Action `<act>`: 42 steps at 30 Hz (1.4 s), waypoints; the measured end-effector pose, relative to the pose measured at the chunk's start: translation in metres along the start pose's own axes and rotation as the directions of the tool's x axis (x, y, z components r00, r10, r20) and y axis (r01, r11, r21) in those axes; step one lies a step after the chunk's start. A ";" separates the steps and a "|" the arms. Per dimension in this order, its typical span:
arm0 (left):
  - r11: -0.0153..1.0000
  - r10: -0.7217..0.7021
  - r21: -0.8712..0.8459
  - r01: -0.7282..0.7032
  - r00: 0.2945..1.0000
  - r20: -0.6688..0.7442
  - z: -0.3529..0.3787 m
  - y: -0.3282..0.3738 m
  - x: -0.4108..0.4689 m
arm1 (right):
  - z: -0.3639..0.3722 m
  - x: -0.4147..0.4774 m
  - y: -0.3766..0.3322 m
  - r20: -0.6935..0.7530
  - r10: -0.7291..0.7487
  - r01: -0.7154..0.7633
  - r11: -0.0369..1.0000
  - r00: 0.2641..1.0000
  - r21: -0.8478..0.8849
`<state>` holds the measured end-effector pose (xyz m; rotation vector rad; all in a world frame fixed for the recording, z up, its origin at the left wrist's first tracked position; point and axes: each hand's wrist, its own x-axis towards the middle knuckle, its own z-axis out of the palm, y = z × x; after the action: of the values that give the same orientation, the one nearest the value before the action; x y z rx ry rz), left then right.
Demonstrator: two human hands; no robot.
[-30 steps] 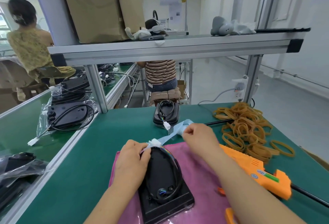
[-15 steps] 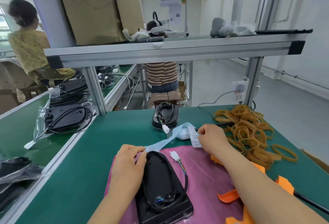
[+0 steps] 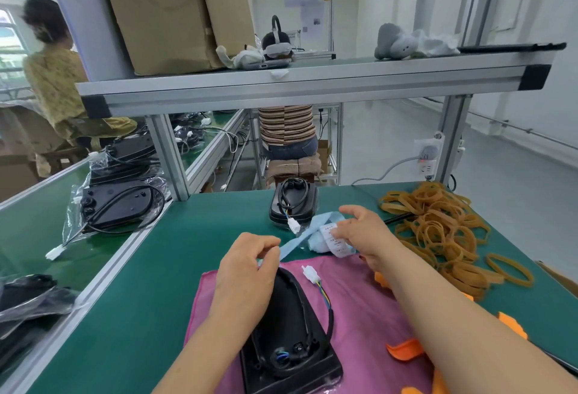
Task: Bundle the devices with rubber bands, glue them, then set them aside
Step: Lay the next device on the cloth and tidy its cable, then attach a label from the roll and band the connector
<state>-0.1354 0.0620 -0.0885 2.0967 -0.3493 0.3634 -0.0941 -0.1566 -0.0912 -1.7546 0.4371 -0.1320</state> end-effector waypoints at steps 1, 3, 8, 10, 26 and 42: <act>1.000 -0.001 -0.001 0.001 1.000 0.023 0.003 0.004 0.003 | -0.001 -0.002 -0.001 0.022 -0.020 0.019 1.000 1.000 0.010; 1.000 -0.021 0.002 0.021 0.997 0.079 0.009 0.012 0.010 | -0.004 -0.006 -0.004 0.068 -0.054 0.053 0.998 0.996 0.019; 0.993 -0.104 0.080 0.089 0.970 0.221 0.025 0.022 0.030 | -0.004 -0.014 -0.004 0.197 -0.099 0.090 0.995 0.975 0.052; 0.986 -0.167 0.057 0.157 0.947 0.276 0.031 0.025 0.038 | -0.005 -0.015 -0.001 0.218 -0.132 0.129 0.991 0.967 0.031; 0.788 -0.337 0.614 0.046 0.867 0.367 0.055 0.003 0.079 | -0.011 -0.009 0.004 -0.164 -0.144 0.068 0.914 0.976 -0.400; 0.947 -0.046 0.291 -0.134 0.843 0.536 0.025 -0.005 0.083 | 0.004 0.003 -0.015 0.246 0.089 -0.248 0.608 0.965 0.754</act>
<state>-0.0543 0.0346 -0.0727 2.4972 -0.7102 -0.1741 -0.0864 -0.1515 -0.0779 -0.8280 0.3303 -0.0104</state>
